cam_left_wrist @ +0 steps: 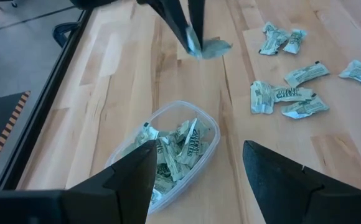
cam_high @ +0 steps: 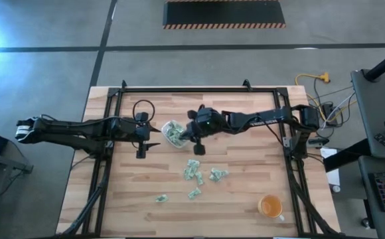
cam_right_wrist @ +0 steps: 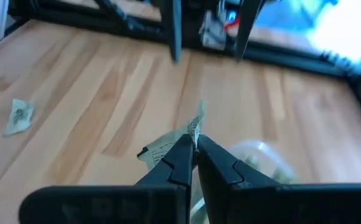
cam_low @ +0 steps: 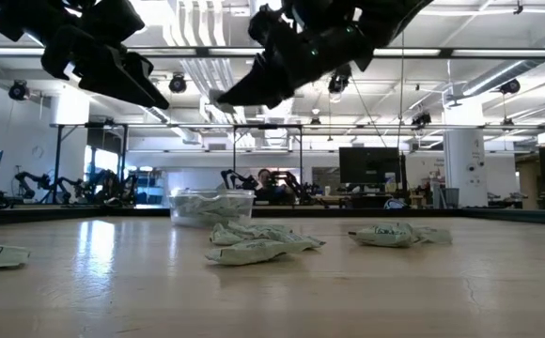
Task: Pick and place Stevia / Truvia into bins
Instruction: Put the stevia packet into the transparent bin
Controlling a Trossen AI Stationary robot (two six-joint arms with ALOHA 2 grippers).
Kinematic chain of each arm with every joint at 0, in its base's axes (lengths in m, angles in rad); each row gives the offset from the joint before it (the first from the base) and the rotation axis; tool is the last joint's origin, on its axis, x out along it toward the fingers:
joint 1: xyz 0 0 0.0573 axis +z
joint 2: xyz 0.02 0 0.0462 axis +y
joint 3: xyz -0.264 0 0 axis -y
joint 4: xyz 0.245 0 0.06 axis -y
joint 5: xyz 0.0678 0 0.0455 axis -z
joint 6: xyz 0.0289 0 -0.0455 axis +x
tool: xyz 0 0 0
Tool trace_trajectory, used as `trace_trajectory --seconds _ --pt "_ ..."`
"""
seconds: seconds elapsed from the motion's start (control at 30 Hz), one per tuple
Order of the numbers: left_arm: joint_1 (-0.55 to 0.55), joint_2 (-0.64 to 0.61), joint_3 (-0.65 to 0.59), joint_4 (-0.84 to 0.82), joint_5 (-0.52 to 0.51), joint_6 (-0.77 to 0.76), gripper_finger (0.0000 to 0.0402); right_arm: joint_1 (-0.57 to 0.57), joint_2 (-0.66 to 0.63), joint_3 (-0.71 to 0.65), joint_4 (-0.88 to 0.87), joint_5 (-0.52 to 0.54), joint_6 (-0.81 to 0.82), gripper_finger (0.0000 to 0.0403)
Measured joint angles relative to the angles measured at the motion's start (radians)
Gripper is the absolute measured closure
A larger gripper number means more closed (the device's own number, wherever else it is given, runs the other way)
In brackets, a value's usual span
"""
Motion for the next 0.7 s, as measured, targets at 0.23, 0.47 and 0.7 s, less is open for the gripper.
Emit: trace_trajectory --seconds 0.23,0.47,0.7 --pt "0.000 0.000 0.000 0.000 0.000 0.000 0.0179 -0.022 0.052 0.010 0.137 0.003 -0.031 0.0390" --pt "0.000 0.000 0.000 -0.001 0.000 0.000 0.0179 -0.070 0.175 0.041 0.134 0.033 -0.006 0.0390" --pt "0.000 0.000 0.000 -0.001 0.000 0.000 0.0179 -0.118 0.199 0.054 0.079 0.048 0.079 0.0390"
